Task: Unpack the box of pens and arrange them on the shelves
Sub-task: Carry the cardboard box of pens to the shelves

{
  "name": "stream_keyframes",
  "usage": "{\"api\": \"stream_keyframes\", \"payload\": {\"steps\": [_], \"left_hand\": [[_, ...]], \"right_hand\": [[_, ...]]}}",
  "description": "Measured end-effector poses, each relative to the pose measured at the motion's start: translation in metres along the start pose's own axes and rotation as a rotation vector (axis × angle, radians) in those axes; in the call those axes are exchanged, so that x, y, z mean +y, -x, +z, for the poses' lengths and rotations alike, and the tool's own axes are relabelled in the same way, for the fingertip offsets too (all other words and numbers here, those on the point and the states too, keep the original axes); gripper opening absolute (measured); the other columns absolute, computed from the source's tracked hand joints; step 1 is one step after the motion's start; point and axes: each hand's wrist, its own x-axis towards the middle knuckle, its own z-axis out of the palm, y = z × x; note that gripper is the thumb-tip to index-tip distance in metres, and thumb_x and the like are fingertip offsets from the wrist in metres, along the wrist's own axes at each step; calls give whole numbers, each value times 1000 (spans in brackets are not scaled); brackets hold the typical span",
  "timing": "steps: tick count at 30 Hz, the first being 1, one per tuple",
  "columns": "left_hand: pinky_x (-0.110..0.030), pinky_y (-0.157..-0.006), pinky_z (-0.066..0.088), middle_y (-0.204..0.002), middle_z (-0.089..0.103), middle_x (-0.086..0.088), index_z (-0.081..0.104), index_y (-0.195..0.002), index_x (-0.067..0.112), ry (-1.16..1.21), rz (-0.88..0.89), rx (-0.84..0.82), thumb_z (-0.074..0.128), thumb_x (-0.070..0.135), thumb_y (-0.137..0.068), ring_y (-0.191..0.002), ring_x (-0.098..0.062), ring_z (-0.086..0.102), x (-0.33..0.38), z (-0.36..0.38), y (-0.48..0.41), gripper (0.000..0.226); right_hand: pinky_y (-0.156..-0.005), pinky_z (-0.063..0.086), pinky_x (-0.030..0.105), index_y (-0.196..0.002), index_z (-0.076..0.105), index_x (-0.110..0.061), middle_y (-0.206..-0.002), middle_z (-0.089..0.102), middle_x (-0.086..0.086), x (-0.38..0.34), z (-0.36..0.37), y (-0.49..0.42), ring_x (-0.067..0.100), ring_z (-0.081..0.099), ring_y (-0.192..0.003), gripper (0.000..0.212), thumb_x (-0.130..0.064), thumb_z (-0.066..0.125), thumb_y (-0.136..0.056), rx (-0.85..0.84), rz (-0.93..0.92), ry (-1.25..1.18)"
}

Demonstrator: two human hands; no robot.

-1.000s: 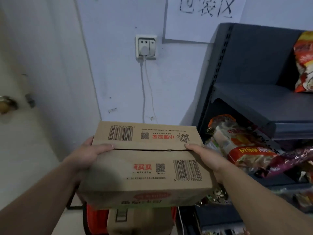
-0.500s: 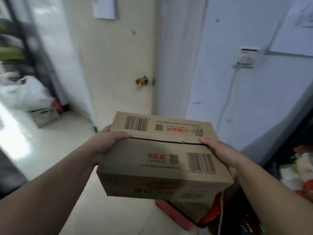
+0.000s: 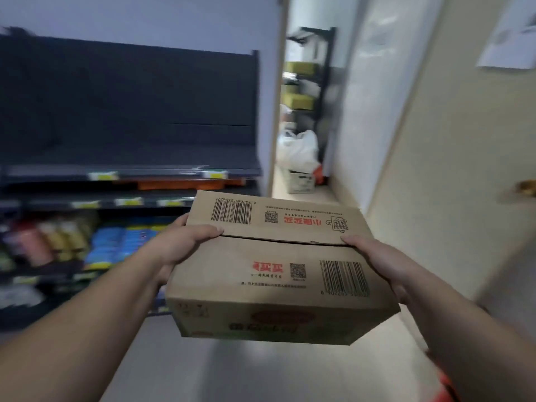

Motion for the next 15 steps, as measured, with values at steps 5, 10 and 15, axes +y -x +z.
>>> {"api": "stream_keyframes", "payload": {"steps": [5,10,15], "left_hand": [[-45,-70,59,-107,70,-18,55,-125,10,28,2,224,78,15,-67,-87,-34,70,-4,-169,61,62],[-43,-67,59,-101,72,-18,57,-121,10,102,21,467,71,7,-78,-79,-33,71,-16,-291,114,45],[-46,-72,58,-101,72,-16,54,-124,16,201,-6,653,69,9,-81,-87,-36,70,-37,-381,148,46]], "right_hand": [[-67,57,36,-112,66,-18,-92,75,15,-19,176,-24,29,73,-71,36,-45,60,-89,-219,-1,129],[-79,56,41,-112,67,-19,-94,75,14,-25,318,-37,32,73,-83,39,-49,60,-88,-394,1,238],[-68,56,36,-108,67,-19,-89,76,13,-35,435,-54,30,73,-72,36,-48,62,-87,-553,-8,372]]}}
